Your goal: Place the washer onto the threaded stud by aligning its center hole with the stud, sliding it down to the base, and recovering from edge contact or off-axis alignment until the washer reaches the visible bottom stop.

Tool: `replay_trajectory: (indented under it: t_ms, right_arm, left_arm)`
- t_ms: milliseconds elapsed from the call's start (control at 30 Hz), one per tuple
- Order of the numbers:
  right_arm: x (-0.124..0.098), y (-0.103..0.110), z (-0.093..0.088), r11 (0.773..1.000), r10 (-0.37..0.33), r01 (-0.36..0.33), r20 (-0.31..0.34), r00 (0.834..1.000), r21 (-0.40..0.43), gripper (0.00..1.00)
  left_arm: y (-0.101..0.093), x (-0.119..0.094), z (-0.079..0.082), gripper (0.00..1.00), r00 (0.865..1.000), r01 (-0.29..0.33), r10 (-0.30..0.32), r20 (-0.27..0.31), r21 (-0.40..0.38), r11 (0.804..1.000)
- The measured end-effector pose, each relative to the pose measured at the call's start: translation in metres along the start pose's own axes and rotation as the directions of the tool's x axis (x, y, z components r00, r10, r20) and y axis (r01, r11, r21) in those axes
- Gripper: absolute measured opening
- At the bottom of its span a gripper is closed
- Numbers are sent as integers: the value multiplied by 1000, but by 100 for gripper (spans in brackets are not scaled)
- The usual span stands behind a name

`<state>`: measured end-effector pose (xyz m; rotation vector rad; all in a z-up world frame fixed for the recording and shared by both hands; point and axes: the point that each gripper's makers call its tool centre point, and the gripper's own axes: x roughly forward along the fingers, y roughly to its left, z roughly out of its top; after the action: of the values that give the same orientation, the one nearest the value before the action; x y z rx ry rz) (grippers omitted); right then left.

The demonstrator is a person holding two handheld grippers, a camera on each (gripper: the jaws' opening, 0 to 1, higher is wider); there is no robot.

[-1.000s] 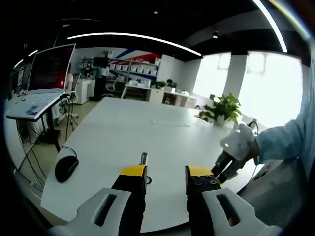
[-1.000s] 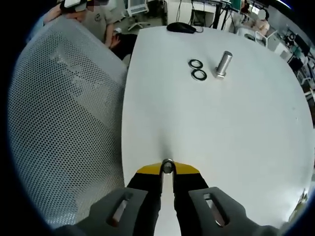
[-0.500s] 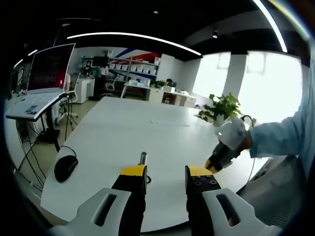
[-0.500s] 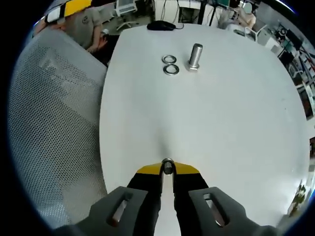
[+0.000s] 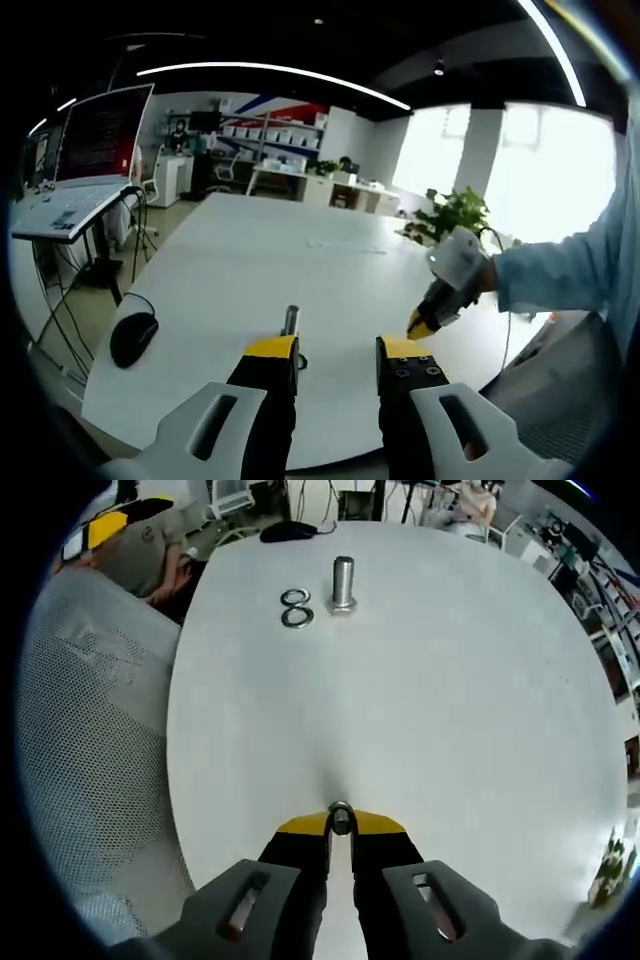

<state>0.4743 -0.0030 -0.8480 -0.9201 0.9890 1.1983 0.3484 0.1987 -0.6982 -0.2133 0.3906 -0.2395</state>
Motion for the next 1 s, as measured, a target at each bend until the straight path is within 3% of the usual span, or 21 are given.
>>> replay_trajectory:
  t_ms: [300, 400, 467, 700, 833, 967, 1000]
  right_arm:
    - [0, -10, 1, 1000, -20, 20, 10, 1000, 14, 10]
    - [-2, -11, 3, 999, -36, 35, 25, 999, 5, 21]
    - [-7, -15, 5, 997, -71, 72, 37, 997, -8, 27]
    - [-39, -9, 10, 991, -129, 126, 96, 987, 37, 28]
    - [-71, -13, 15, 969, -231, 207, 194, 953, 134, 26]
    - [-111, -14, 11, 931, -339, 280, 273, 900, 234, 26]
    - [-121, -16, 10, 919, -375, 310, 294, 879, 244, 26]
  left_arm:
    - [-1, 0, -3, 29, 1000, 2, -2, -13, 3, 1000]
    - [-2, 0, -3, 28, 1000, 7, -6, -16, 5, 1000]
    - [-3, 0, -3, 28, 1000, 7, -7, -13, 12, 1000]
    - [-9, -1, -1, 28, 1000, 29, -29, 0, 25, 999]
    - [-14, -1, 1, 28, 999, 35, -36, 14, 31, 999]
    - [-15, -1, 0, 29, 1000, 30, -30, 2, 53, 998]
    - [-14, -1, 0, 29, 999, 32, -32, 6, 56, 998]
